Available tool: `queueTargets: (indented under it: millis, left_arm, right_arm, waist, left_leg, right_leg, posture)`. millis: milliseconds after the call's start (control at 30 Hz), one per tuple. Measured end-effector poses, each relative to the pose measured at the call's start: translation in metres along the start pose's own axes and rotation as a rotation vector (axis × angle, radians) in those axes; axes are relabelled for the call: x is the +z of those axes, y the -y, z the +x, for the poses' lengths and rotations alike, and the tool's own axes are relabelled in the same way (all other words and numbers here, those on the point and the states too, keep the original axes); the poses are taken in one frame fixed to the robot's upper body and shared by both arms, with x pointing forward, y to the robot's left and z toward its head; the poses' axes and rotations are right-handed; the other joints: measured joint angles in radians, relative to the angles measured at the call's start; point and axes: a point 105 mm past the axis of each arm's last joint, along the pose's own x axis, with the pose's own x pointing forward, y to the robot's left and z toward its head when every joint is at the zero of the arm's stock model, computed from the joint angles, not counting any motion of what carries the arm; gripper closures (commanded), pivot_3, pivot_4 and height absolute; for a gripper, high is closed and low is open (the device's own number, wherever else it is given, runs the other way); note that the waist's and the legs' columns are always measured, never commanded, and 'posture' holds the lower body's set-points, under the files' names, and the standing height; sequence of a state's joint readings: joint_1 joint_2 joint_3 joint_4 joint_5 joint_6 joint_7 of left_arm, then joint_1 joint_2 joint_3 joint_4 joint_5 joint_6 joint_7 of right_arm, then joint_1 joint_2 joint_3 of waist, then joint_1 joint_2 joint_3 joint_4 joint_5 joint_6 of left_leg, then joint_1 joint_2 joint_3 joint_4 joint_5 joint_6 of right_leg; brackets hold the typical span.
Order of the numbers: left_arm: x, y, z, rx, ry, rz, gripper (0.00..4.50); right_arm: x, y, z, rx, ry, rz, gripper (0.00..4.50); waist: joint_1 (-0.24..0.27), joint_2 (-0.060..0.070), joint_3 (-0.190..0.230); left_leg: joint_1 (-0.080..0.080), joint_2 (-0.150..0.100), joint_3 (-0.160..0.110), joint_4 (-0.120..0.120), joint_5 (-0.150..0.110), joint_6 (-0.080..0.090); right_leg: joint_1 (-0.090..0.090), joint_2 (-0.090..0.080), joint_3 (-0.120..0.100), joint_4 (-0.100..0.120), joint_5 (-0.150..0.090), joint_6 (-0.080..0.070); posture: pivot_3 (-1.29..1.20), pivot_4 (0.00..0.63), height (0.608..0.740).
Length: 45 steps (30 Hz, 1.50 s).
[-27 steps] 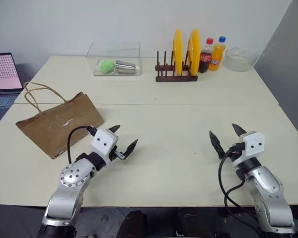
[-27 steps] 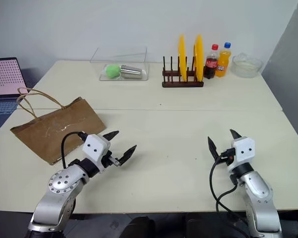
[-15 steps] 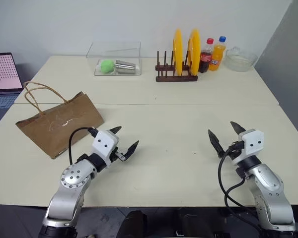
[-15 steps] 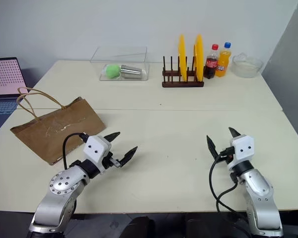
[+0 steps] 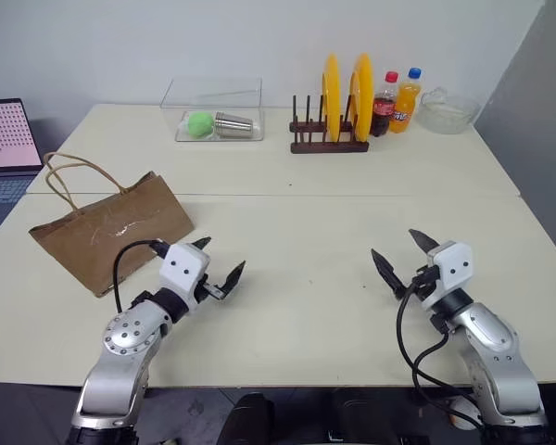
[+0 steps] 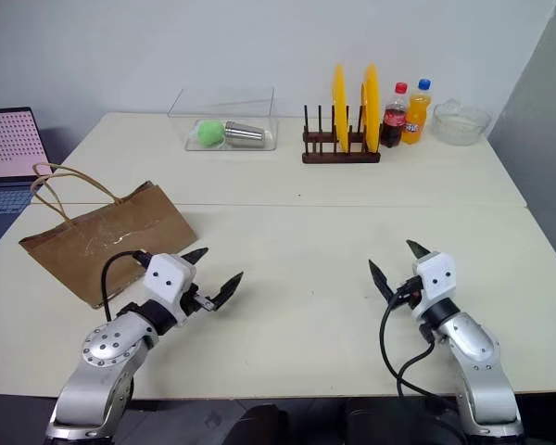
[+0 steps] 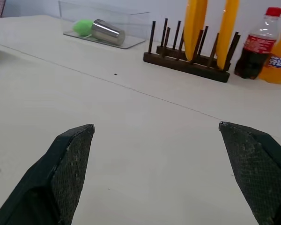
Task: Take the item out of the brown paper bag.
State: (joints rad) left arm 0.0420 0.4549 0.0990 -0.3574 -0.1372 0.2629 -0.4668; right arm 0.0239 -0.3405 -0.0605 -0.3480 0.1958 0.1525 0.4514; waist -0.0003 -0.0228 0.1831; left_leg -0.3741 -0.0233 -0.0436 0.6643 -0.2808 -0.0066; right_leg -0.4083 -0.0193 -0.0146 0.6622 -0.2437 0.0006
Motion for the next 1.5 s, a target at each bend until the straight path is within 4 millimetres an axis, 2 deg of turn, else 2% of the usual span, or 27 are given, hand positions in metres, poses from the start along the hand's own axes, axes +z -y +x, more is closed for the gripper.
queueTargets:
  millis: [133,233,367,500,600,767,933,1033,1133,1333,1400,1500]
  left_arm:
    - [0.004,-0.009,-0.008,0.069,-0.006,0.002,0.11]
    - [0.01,-0.017,-0.018,0.134,0.008,-0.005,0.11]
    - [0.019,-0.039,-0.045,0.27,0.039,-0.095,0.11]
    - [0.024,-0.068,-0.075,0.323,0.018,-0.156,0.11]
    - [0.03,-0.096,-0.093,0.348,-0.008,-0.124,0.11]
    - [0.043,-0.136,-0.106,0.333,-0.038,-0.094,0.11]
    - [0.05,-0.167,-0.107,0.322,-0.045,-0.127,0.11]
    - [0.054,-0.188,-0.1,0.312,-0.051,-0.155,0.11]
    - [0.055,-0.197,-0.089,0.281,-0.051,-0.168,0.11]
    - [0.041,-0.207,-0.057,0.19,-0.099,-0.222,0.11]
    - [0.041,-0.21,-0.053,0.185,-0.101,-0.221,0.11]
    - [0.047,-0.225,-0.044,0.209,-0.068,-0.224,0.11]
  right_arm:
    - [0.007,-0.009,0.009,0.095,0.008,0.0,0.0]
    - [0.023,-0.017,0.021,0.193,0.049,0.005,0.0]
    - [0.058,-0.038,0.039,0.429,0.131,0.004,0.0]
    - [0.095,-0.058,0.05,0.644,0.215,-0.001,0.0]
    - [0.1,-0.072,0.05,0.784,0.205,0.008,0.0]
    - [0.102,-0.086,0.044,0.95,0.178,-0.008,0.0]
    - [0.101,-0.092,0.043,0.984,0.171,-0.014,0.0]
    - [0.103,-0.093,0.041,0.977,0.174,-0.027,0.0]
    - [0.104,-0.094,0.039,0.97,0.174,-0.038,0.0]
    - [0.106,-0.094,0.037,0.945,0.165,-0.054,0.0]
    - [0.106,-0.094,0.036,0.942,0.161,-0.055,0.0]
    - [0.105,-0.093,0.035,0.924,0.157,-0.064,0.0]
  waist:
    - [-0.001,0.0,0.0]
    - [-0.002,0.0,0.0]
    - [-0.004,0.0,0.001]
    - [-0.004,0.0,0.001]
    - [0.003,0.0,0.001]
    - [0.001,-0.001,0.002]
    - [0.0,-0.001,0.002]
    - [0.001,-0.001,0.002]
    - [-0.001,-0.001,0.002]
    - [-0.002,-0.001,0.002]
    - [-0.002,-0.001,0.002]
    - [-0.002,-0.002,0.002]
  left_leg:
    - [0.0,0.0,0.0,0.0,0.0,0.0]
    - [0.0,0.0,0.0,0.0,0.0,0.0]
    - [0.0,0.0,-0.001,0.0,0.0,0.0]
    - [0.0,0.001,-0.003,0.0,0.0,0.0]
    - [0.0,0.0,-0.004,0.0,0.0,0.0]
    - [0.0,0.0,-0.004,0.0,0.0,0.0]
    - [-0.001,0.0,-0.004,-0.001,0.0,0.0]
    - [-0.002,0.0,-0.004,-0.001,0.0,0.0]
    - [-0.003,0.0,-0.004,-0.001,0.0,0.0]
    - [-0.01,0.0,-0.003,-0.001,0.0,-0.001]
    - [-0.011,0.0,-0.003,-0.001,0.0,-0.001]
    - [-0.011,0.0,-0.003,-0.001,0.0,-0.001]
  right_leg:
    - [0.0,0.0,0.0,0.0,0.0,0.0]
    - [0.0,0.0,0.0,0.0,0.0,0.0]
    - [0.0,0.0,-0.001,0.0,0.0,0.0]
    - [0.0,0.001,-0.003,0.0,0.0,-0.001]
    - [0.001,0.0,-0.004,-0.002,0.0,-0.001]
    - [0.001,0.0,-0.004,-0.002,0.0,-0.001]
    - [-0.001,0.0,-0.004,-0.002,0.0,-0.001]
    - [-0.002,0.0,-0.004,-0.002,0.0,-0.001]
    - [-0.003,-0.001,-0.004,-0.002,0.0,-0.001]
    - [-0.01,-0.001,-0.004,-0.001,0.003,-0.006]
    - [-0.012,-0.001,-0.003,0.0,0.003,-0.006]
    - [-0.012,-0.001,-0.004,0.001,0.003,-0.007]
  posture:
    - [0.0,0.15,0.74]
    - [0.0,0.15,0.74]
    - [0.0,0.15,0.74]
    - [0.0,0.15,0.74]
    - [0.0,0.15,0.74]
    - [0.0,0.15,0.74]
    - [0.0,0.15,0.74]
    - [0.0,0.15,0.74]
    - [0.0,0.15,0.74]
    - [0.0,0.15,0.74]
    - [0.0,0.15,0.74]
    - [0.0,0.15,0.74]
